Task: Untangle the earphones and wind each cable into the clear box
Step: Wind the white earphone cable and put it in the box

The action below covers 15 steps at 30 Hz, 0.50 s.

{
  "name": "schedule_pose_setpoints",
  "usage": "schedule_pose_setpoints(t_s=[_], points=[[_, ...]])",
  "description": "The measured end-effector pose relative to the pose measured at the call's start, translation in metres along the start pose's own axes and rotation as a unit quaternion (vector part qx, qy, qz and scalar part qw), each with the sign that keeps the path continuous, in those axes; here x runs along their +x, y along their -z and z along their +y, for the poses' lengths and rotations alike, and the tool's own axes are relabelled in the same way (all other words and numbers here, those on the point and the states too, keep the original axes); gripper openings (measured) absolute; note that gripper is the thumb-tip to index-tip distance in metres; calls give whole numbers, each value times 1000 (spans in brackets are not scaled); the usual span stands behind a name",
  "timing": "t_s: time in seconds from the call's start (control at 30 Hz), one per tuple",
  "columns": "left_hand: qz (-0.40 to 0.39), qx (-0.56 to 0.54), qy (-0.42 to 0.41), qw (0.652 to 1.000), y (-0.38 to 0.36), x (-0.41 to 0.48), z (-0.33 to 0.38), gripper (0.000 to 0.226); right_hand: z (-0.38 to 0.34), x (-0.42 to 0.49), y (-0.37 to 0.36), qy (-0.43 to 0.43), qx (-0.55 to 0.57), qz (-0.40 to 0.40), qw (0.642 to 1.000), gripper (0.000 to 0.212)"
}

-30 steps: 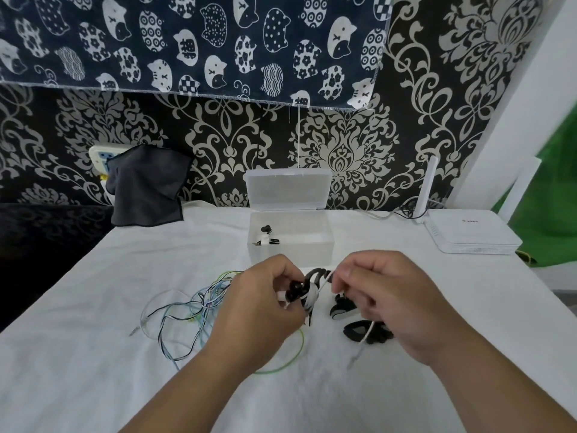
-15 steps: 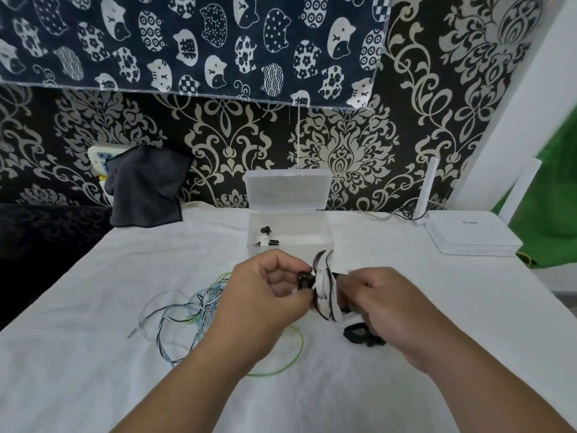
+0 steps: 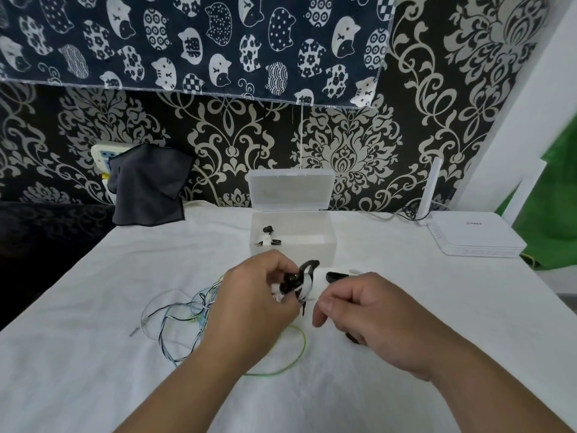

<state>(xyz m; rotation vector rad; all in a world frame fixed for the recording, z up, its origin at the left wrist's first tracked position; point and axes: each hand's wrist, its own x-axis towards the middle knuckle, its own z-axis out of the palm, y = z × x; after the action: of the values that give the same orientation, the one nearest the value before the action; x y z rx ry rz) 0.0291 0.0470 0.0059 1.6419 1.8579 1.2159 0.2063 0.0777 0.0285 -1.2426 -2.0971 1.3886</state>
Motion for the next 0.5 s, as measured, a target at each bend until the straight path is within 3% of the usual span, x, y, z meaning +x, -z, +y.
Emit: schedule_pose_setpoints(t_s=[0.13,0.33,0.5], points=[[-36,52,-33,997,-1,-4,5,24,1,0,5,-2,3,82,997,30],[-99,-54,19,993,1,-3,10,27,7,2,14,7,1,201,980,28],[-131,-139,39,981,1,-4,16,28,6,3,13,31,16,247,968,26]])
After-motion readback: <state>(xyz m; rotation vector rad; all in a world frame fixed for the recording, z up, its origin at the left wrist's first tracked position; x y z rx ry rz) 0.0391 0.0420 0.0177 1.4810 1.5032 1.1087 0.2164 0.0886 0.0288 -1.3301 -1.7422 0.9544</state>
